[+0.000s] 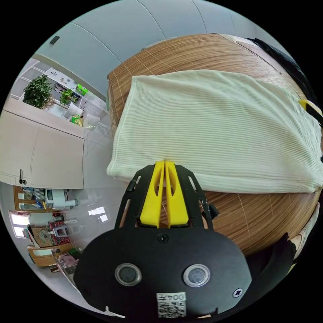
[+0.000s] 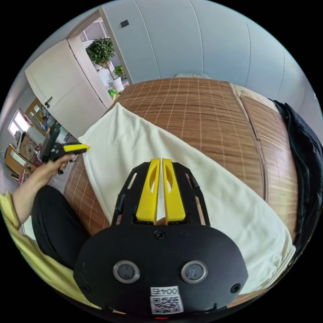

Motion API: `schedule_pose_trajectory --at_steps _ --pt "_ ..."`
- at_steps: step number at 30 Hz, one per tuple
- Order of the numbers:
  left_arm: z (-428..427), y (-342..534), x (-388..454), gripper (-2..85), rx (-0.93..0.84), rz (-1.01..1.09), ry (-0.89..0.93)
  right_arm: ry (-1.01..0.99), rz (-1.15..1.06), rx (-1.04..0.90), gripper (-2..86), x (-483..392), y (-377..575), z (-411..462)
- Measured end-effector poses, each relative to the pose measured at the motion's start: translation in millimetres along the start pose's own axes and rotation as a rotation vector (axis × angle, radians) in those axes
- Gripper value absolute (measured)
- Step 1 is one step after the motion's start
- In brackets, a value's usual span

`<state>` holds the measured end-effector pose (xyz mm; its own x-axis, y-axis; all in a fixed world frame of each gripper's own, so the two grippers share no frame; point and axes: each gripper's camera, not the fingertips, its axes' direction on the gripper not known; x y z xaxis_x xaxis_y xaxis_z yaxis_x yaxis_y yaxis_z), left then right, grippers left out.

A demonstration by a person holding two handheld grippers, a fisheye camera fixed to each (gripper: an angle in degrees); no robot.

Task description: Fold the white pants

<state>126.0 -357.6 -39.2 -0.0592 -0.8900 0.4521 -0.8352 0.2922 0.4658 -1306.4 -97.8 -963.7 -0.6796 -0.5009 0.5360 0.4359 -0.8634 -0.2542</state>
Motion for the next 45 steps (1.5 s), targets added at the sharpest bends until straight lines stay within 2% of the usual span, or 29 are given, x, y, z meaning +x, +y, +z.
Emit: schedule_pose_trajectory --at_steps 3,6,8,11,15,17,19,23,26,27,34,37,38,40,45 --pt "-4.9 2.9 -7.0 0.8 0.004 -0.012 0.020 -0.027 -0.012 -0.062 2.6 -5.5 -50.2 39.1" --pt "-11.3 9.5 -10.7 0.8 0.024 -0.005 0.020 0.098 -0.020 -0.186 1.7 5.9 -79.6 82.1" --pt "-15.4 15.2 -14.9 0.8 0.040 -0.005 0.028 -0.031 0.148 -0.151 0.7 43.5 -90.0 74.5" --pt "-23.6 22.9 -22.7 0.8 0.075 -0.020 0.049 -0.148 0.230 -0.200 1.2 62.6 -92.0 62.3" --pt "-49.0 32.3 -38.6 0.8 0.198 -0.107 0.010 -0.141 0.112 -0.103 0.5 34.5 -100.9 32.6" --pt "-43.8 31.9 -43.1 0.8 0.175 -0.135 -0.053 -0.148 0.033 -0.056 0.2 10.7 -116.8 34.1" --pt "-27.8 29.8 -50.5 0.7 0.092 -0.161 -0.057 -0.152 -0.001 -0.079 0.2 -3.7 -132.4 49.9" --pt "-33.2 39.2 -61.0 0.8 0.127 -0.183 -0.028 -0.036 -0.040 -0.179 -0.5 -9.9 -159.0 97.4" --pt "-36.9 40.1 -68.9 0.8 0.131 -0.203 -0.007 -0.185 0.170 -0.213 -0.6 25.6 -169.9 93.2" --pt "-38.5 39.9 -70.8 0.8 0.133 -0.206 -0.006 -0.202 0.179 -0.221 -0.6 26.9 -170.9 90.5" --pt "-49.5 41.3 -85.6 0.8 0.147 -0.219 0.010 -0.141 -0.121 -0.121 0.7 -49.6 -196.2 78.7" --pt "-52.7 43.1 -93.1 0.8 0.157 -0.231 0.025 -0.044 -0.168 -0.232 0.9 -57.4 -208.6 122.2" --pt "-54.2 43.4 -96.6 0.8 0.161 -0.236 0.031 -0.133 -0.069 -0.200 0.7 -38.0 -214.9 118.9" --pt "-57.0 42.0 -102.7 0.9 0.165 -0.245 0.036 -0.258 0.136 -0.256 0.6 -6.5 -223.2 117.5" --pt "-62.8 36.8 -114.3 0.9 0.169 -0.251 0.032 -0.412 0.118 -0.097 3.8 -16.6 -221.7 93.6"
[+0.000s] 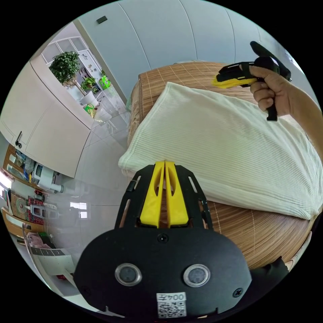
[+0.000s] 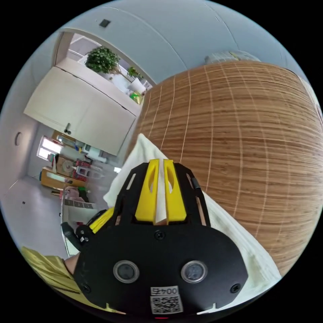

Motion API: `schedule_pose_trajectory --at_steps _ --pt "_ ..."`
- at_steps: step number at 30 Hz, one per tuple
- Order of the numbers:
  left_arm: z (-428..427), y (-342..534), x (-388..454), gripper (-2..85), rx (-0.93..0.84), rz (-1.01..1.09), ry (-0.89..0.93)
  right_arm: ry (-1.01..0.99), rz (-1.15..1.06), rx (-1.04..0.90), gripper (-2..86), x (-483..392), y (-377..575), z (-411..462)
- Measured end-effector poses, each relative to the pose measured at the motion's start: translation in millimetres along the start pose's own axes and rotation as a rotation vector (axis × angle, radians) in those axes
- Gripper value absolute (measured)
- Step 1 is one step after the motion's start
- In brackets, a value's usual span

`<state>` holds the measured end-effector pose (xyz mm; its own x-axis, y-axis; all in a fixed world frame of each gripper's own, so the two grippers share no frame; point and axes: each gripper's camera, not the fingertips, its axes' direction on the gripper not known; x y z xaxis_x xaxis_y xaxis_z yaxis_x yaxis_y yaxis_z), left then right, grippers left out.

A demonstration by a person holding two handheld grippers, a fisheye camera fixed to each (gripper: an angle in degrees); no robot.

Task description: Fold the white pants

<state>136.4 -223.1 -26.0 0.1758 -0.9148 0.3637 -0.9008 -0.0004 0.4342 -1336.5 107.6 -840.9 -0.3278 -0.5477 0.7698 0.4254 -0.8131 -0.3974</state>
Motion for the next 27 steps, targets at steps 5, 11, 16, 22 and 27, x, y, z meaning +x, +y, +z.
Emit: schedule_pose_trajectory --at_steps 5,11,16,22,27 --pt "-6.7 -8.3 -18.2 1.0 0.004 -0.032 0.025 0.043 0.001 -0.037 4.0 -7.4 17.3 10.9" --pt "-21.4 -22.5 -47.8 1.9 0.015 -0.092 0.075 0.084 -0.233 0.033 3.0 -54.4 147.3 -86.8" --pt "-62.8 -17.4 -74.4 4.0 0.064 -0.060 0.063 0.193 -0.247 -0.044 0.0 -57.1 296.4 -153.7" --pt "-50.0 14.7 -163.0 8.7 0.000 -0.091 0.132 0.225 -0.075 0.061 -0.6 -50.1 426.3 -215.7" --pt "-26.2 -32.8 -247.1 11.2 -0.039 -0.248 0.349 0.192 -0.024 0.078 -0.7 -46.3 452.8 -194.7"
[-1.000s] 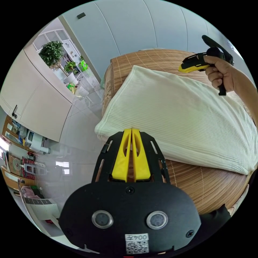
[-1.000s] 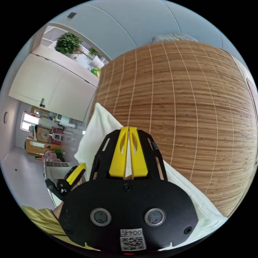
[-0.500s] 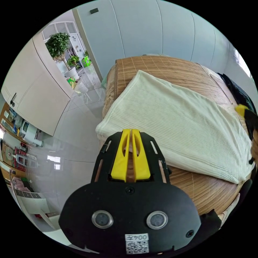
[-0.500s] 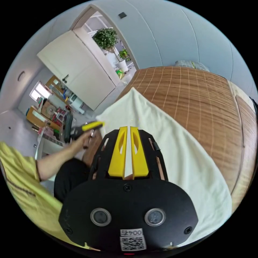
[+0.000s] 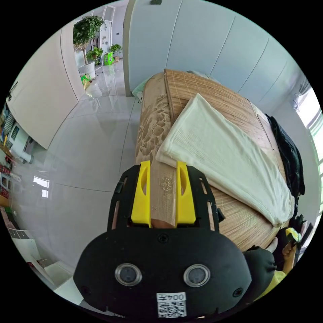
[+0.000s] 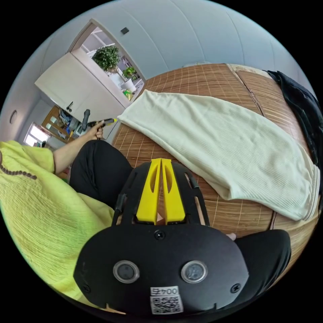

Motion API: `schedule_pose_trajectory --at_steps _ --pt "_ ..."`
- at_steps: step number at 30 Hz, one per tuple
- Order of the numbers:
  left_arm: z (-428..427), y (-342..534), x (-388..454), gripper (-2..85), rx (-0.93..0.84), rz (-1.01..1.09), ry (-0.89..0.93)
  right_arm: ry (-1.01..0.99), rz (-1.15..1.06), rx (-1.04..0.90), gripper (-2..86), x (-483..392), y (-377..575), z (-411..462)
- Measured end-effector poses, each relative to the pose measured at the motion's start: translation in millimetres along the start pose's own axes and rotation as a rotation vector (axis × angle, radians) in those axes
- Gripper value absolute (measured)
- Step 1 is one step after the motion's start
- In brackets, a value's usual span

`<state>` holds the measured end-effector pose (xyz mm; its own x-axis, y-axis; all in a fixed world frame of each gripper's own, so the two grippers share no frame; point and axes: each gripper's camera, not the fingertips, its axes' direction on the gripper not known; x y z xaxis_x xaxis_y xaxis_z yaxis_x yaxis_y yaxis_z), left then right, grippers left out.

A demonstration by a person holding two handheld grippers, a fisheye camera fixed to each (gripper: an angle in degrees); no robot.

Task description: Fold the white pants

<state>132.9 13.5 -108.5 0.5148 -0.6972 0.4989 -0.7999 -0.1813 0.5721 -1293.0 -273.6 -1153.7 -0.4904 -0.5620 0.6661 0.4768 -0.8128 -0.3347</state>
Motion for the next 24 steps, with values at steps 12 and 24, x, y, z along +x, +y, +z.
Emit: schedule_pose_trajectory --at_steps 12,24 --pt "27.4 -56.8 -78.8 12.4 -0.107 -0.110 0.254 0.040 -0.174 -0.038 -0.4 -39.1 -42.0 44.5" --pt "29.2 -58.4 -126.0 11.4 0.011 -0.164 0.505 -0.009 -0.361 -0.071 8.9 -73.4 -337.2 211.1"
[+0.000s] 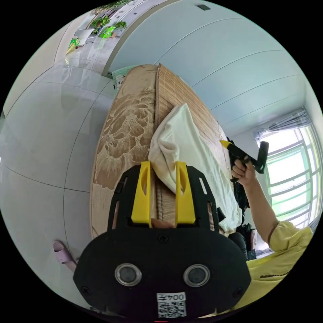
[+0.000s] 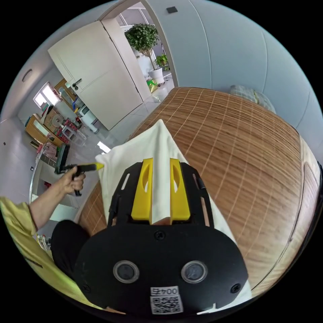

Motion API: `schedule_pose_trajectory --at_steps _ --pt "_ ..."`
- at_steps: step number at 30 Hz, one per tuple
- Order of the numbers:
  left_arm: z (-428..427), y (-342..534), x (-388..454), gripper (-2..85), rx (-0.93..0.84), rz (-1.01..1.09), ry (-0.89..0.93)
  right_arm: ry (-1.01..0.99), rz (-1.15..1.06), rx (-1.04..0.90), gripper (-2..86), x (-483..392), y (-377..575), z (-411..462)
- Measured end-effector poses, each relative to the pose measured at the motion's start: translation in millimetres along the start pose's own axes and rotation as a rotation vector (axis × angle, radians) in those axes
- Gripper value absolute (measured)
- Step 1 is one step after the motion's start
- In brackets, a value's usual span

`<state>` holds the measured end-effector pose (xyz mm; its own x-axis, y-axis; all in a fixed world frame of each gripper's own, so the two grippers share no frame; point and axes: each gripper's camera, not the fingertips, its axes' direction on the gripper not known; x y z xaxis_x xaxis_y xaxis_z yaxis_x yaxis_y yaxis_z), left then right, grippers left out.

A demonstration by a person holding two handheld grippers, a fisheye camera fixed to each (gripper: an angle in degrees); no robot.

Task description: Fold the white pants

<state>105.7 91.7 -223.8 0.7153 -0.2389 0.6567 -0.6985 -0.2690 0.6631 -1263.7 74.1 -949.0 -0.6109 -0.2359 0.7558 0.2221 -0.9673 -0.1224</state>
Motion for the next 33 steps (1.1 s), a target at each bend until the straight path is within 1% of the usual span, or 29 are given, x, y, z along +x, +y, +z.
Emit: schedule_pose_trajectory --at_steps 2,5,8,11,12,13,14,16,18,21,23,27,31,33 --pt "-1.8 3.5 -8.4 11.6 0.007 0.005 0.045 0.002 0.002 -0.072 10.2 10.1 -53.6 37.2" --pt "4.9 9.3 -18.3 11.9 -0.032 0.042 0.061 0.008 -0.020 -0.159 11.4 11.4 -99.7 74.7" --pt "11.2 13.8 -25.6 11.6 -0.034 0.035 0.080 0.007 -0.053 -0.259 12.2 8.2 -121.9 109.6" --pt "21.3 15.4 -25.0 9.9 -0.013 0.005 0.084 -0.002 -0.064 -0.364 11.3 2.3 -122.0 141.9" --pt "25.6 17.2 -19.8 8.2 0.001 0.008 0.059 0.013 -0.065 -0.349 10.8 0.0 -120.7 142.3" --pt "27.5 18.4 -16.3 7.4 0.007 0.012 0.041 0.047 -0.052 -0.339 7.2 -3.7 -117.6 143.8" --pt "30.5 21.5 -6.5 5.4 0.014 0.036 -0.027 -0.008 -0.056 -0.356 5.1 -8.6 -112.8 147.6" --pt "29.9 31.1 15.7 2.8 0.048 0.073 -0.065 0.015 -0.058 -0.345 4.3 -16.7 -105.9 148.2" --pt "24.6 39.7 33.1 1.9 0.073 0.103 -0.097 -0.008 -0.056 -0.367 3.9 -25.1 -100.9 147.1" --pt "9.7 52.4 60.2 1.1 0.110 0.160 -0.142 0.002 -0.075 -0.314 3.7 -46.0 -96.4 126.3" --pt "-4.7 58.6 73.6 0.8 0.149 0.184 -0.173 0.008 -0.074 -0.246 3.6 -63.8 -98.2 103.1" --pt "-53.3 77.0 106.6 0.5 0.281 0.254 -0.246 0.057 -0.114 -0.128 3.5 -100.9 -106.1 69.9" --pt "-88.4 104.1 159.4 0.5 0.388 0.413 -0.298 0.116 -0.166 0.015 3.3 -145.5 -107.1 33.2" --pt "-96.9 125.8 207.0 0.5 0.423 0.532 -0.318 0.128 -0.174 0.079 3.3 -155.0 -97.9 14.9"
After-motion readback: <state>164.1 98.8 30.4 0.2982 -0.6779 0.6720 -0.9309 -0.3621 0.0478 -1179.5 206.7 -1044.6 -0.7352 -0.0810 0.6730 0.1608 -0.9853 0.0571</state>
